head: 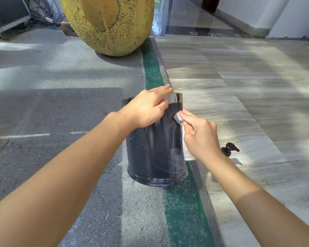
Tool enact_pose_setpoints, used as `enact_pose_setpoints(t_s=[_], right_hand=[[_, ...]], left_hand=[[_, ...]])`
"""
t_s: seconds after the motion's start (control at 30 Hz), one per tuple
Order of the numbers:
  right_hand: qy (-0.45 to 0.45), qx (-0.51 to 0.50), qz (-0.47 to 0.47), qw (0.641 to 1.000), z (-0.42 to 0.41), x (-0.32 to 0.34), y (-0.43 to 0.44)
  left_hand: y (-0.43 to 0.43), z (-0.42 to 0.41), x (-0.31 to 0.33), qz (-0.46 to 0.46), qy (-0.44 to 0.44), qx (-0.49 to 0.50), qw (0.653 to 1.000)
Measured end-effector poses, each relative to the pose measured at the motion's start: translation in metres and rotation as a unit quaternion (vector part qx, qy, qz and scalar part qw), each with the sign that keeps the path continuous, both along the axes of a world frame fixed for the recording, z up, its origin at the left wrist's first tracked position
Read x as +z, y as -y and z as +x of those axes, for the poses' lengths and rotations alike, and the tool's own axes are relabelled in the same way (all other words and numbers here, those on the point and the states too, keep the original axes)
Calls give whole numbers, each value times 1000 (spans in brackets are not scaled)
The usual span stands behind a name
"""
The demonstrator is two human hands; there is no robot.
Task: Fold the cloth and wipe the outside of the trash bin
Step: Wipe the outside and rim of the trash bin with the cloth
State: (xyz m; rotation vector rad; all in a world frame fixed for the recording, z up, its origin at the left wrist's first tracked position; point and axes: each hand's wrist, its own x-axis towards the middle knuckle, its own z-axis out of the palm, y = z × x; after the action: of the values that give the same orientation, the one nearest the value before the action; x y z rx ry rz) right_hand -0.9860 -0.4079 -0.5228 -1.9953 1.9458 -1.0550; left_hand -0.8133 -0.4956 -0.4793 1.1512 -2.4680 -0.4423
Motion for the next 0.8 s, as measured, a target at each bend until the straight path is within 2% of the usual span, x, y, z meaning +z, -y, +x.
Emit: enact_pose_setpoints(t_s=[0.13, 0.33, 0.57, 0.63, 0.8], right_hand=[[-2, -6, 34, 999, -12, -24, -30], [70, -30, 126, 989, -23, -77, -85], [88, -44, 185, 978, -34, -112, -123], [87, -47, 175, 980, -39, -107, -119], [136, -109, 78, 982, -60, -69, -83]], left_hand=[[2, -21, 6, 24, 50, 3, 998], [4, -55, 15, 38, 125, 2, 991], [10, -64, 15, 51, 110, -1, 993], [12, -55, 13, 43, 98, -5, 994], [4, -39, -5, 14, 78, -45, 996]])
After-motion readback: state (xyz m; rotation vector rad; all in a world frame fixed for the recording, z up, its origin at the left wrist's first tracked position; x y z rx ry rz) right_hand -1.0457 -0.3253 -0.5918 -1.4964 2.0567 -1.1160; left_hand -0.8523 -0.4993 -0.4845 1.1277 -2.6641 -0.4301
